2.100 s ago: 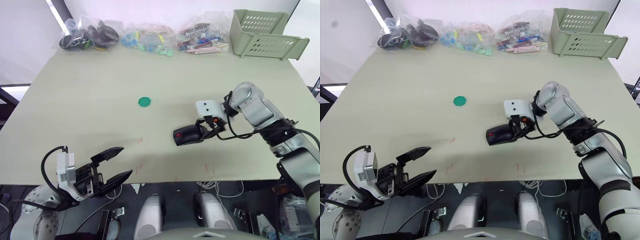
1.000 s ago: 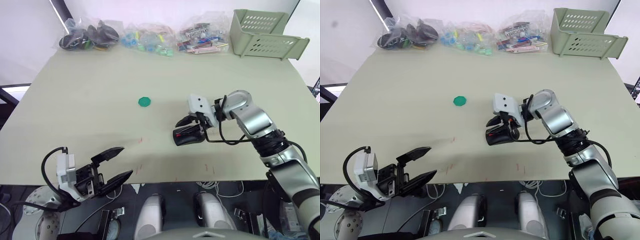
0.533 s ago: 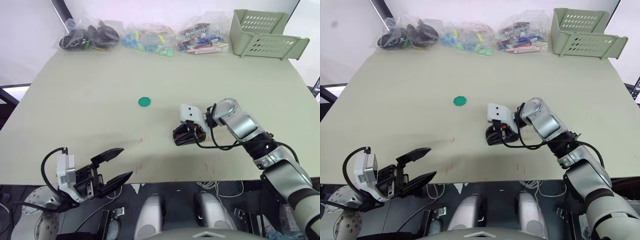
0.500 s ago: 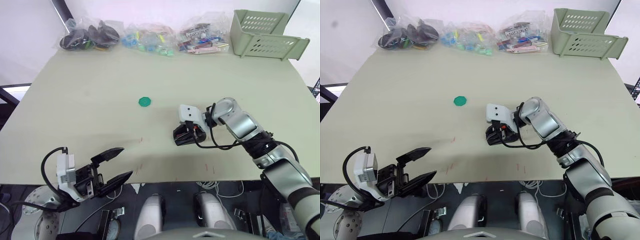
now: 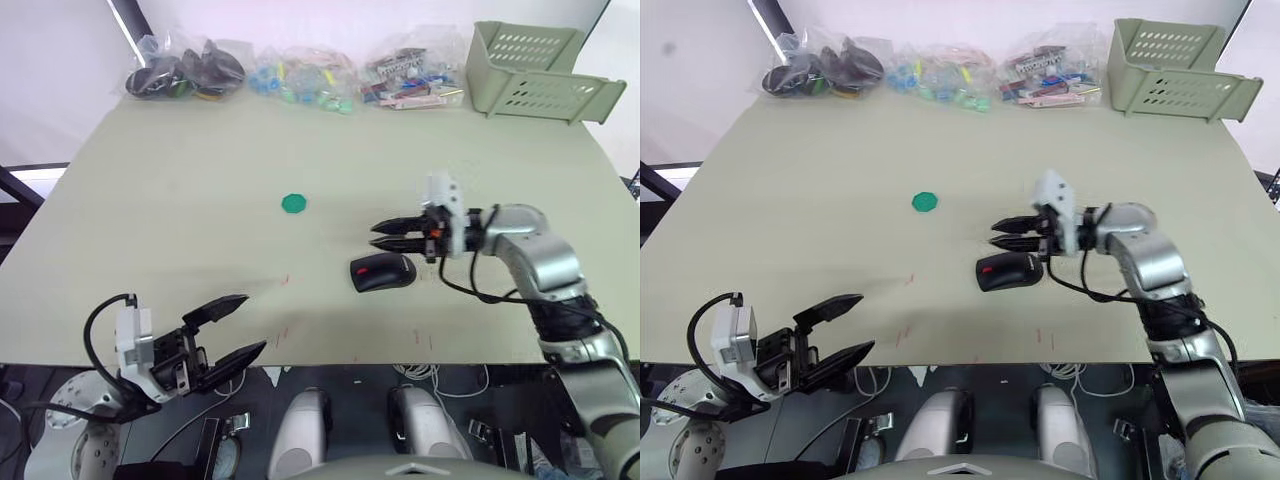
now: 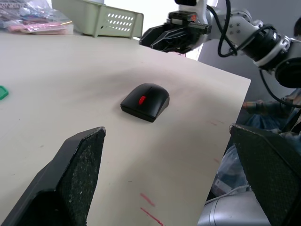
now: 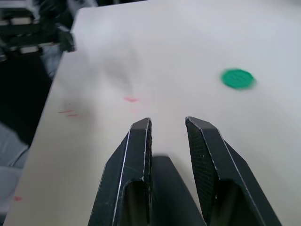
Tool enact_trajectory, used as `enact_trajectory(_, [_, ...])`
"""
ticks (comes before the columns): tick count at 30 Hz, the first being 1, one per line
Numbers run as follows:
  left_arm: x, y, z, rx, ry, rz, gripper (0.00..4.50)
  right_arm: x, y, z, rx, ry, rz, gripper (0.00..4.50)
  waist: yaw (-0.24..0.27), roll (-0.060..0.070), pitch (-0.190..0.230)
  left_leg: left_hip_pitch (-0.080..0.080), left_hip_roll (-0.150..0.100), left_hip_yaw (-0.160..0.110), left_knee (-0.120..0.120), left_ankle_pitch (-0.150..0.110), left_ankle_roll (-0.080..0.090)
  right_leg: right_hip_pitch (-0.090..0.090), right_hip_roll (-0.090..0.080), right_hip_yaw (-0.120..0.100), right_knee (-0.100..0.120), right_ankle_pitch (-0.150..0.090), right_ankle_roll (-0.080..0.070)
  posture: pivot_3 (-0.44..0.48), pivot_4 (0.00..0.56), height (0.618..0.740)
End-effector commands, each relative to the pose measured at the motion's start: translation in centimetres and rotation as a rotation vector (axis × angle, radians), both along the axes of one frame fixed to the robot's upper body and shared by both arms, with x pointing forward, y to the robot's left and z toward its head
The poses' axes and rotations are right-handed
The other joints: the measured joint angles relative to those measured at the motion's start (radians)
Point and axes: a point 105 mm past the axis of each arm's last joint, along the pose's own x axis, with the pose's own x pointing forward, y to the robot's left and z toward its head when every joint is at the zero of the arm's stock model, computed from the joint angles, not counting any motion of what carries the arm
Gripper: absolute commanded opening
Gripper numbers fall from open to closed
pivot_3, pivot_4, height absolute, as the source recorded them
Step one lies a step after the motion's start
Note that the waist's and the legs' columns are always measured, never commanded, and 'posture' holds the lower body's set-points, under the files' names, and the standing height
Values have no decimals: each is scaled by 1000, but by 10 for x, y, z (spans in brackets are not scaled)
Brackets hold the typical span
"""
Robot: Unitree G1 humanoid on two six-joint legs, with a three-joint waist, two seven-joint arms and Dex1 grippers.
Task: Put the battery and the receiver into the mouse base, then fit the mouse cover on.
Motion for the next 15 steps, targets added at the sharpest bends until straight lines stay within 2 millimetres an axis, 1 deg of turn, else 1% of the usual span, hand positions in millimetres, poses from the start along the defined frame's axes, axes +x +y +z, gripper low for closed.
enact_trajectory(1, [2, 0, 3, -8, -22, 0, 4500, -12, -8, -6, 77, -36, -76, 1205, -1, 0, 0, 0, 0, -1, -1, 0, 0, 0, 1, 0, 0, 0, 0, 0, 150, 740])
enact_trajectory(3, [3, -1, 2, -11, -21, -7, 4500, -15, -10, -14, 125, -18, -135, 1205, -8, 1, 0, 0, 0, 0, -1, 0, 0, 0, 2, 1, 0, 0, 0, 0, 150, 740])
enact_trajectory(5, [6, -1, 2, -11, -20, -18, 4500, -19, -10, -21, 223, 3, -189, 1205, -9, 1, 0, 1, 0, 1, 0, 0, 0, -1, 4, 2, 1, 0, 0, 0, 150, 740])
enact_trajectory(7, [8, -1, 2, -9, -21, -26, 4500, -24, -8, -21, 313, -7, -198, 1205, -10, 1, 0, 2, 1, 0, 0, 0, 0, 0, 6, 2, 1, -1, 2, 0, 150, 740])
enact_trajectory(9, [11, 1, 3, -6, -24, -30, 4500, -25, -5, -28, 318, 10, -218, 1205, -8, 1, 1, 2, 2, 0, 0, 0, 0, -1, 7, 3, 1, -2, 2, 0, 150, 740])
enact_trajectory(12, [13, 2, 4, -2, -26, -36, 4500, -17, -6, -34, 369, 32, -281, 1205, -6, 1, 1, 2, 3, 0, 0, 0, 0, -1, 9, 3, 1, -2, 1, 0, 150, 740])
enact_trajectory(15, [14, 3, 5, -3, -28, -38, 4500, -10, -4, -47, 380, 68, -335, 1205, -7, 1, 0, 2, 3, 0, 0, 0, 0, -1, 8, 3, 1, -1, 0, 0, 150, 740])
